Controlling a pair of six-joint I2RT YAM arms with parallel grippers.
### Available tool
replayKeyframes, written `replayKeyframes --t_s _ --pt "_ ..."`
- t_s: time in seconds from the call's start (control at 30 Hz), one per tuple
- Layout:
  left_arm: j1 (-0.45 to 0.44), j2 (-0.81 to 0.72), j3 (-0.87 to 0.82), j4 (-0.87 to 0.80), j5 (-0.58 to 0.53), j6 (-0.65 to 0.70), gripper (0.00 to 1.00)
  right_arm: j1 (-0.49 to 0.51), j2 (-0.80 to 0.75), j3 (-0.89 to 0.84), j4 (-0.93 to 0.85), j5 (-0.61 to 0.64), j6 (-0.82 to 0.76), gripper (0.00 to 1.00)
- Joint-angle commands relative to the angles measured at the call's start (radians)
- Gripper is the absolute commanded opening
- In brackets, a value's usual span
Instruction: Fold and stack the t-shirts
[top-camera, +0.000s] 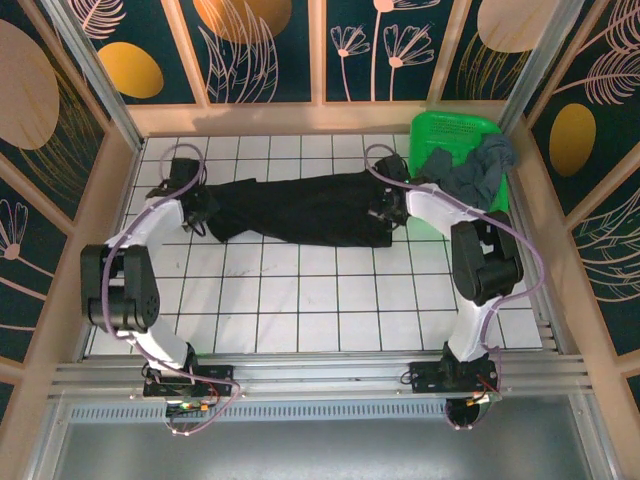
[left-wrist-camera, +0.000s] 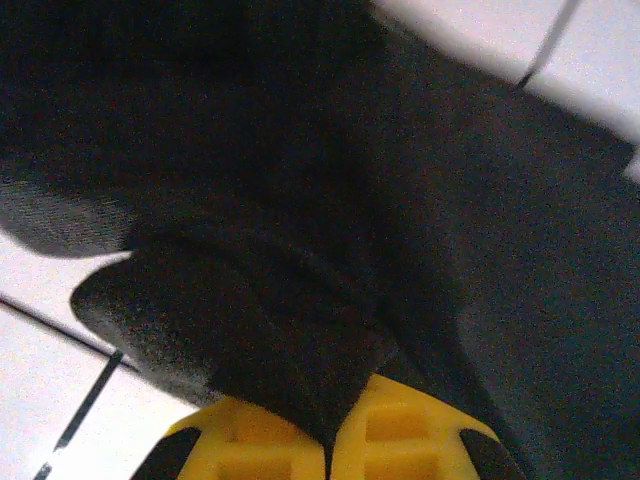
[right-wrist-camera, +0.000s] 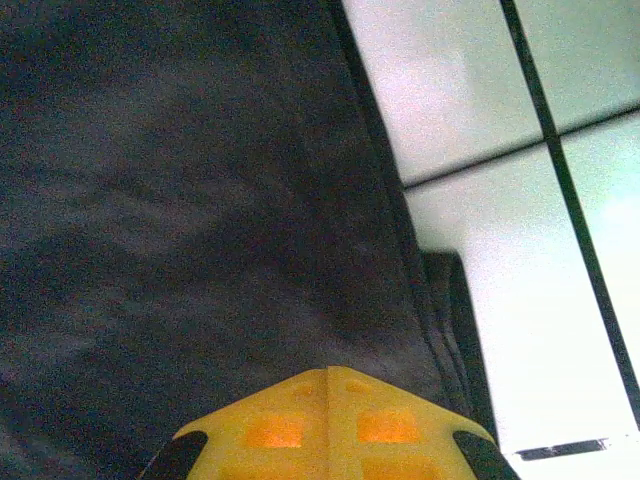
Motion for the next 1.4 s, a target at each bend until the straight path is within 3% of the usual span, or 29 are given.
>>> replayKeyframes --t_s 0.0,0.27,0.47,0.7,0.9,1.23,1.37 --pt "0.001 -0.085 0.129 -0.036 0.012 -0.071 0.0 -0.021 -0.115 0.112 -0.006 -0.035 -0.002 0.0" --pt "0.003 -0.158 0.373 -0.06 0.007 -0.109 0.0 -0.086 -0.211 0.294 0.055 -0.093 -0.047 0.0" --pt "0.006 -0.19 0.431 -0.065 0.102 -0.102 0.0 -0.054 -0.24 0.304 0.001 -0.14 -0.103 0.0" --pt "0.006 -0.248 0.286 -0.058 0.119 -0.099 0.0 0.253 -0.208 0.017 0.015 -0.107 -0.31 0.48" --pt "0.006 -0.279 0.212 -0.084 0.074 -0.08 0.0 0.464 -0.068 -0.058 0.061 -0.003 -0.426 0.67" --pt "0.006 -0.271 0.206 -0.104 0.058 -0.073 0.0 0.591 0.208 0.085 0.023 0.116 -0.49 0.68" --pt "0.006 -0.267 0.198 -0.104 0.061 -0.073 0.0 0.593 0.264 0.116 0.013 0.148 -0.476 0.56"
